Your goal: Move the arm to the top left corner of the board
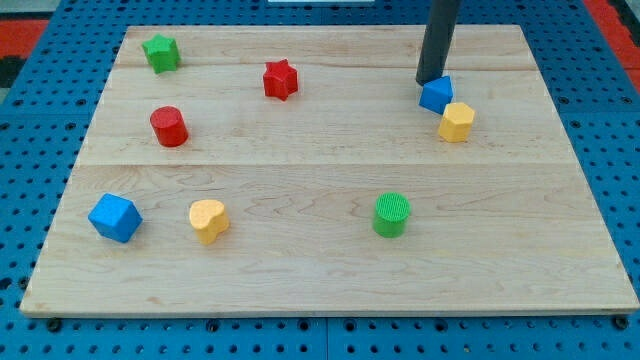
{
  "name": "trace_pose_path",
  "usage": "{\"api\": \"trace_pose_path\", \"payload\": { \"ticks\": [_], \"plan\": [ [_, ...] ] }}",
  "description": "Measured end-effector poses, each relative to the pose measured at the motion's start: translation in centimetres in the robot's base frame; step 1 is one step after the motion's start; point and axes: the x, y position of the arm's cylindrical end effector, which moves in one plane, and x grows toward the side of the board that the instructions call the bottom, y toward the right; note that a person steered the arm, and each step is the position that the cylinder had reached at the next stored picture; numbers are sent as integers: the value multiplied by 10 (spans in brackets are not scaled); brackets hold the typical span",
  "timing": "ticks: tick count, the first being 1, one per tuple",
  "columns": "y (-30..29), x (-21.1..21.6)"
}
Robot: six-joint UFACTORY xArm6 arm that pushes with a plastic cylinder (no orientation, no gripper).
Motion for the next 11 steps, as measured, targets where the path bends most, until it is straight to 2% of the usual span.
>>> {"api": "trace_pose_path", "payload": {
  "ticks": [1,3,4,5,6,7,8,9,11],
  "plan": [
    [-12,-15],
    [-105,-98],
    [-115,-105],
    [-160,-107],
    [-235,-111],
    [-242,-111],
    [-275,-111],
    [-340,-112],
    [-383,-112]
  ]
}}
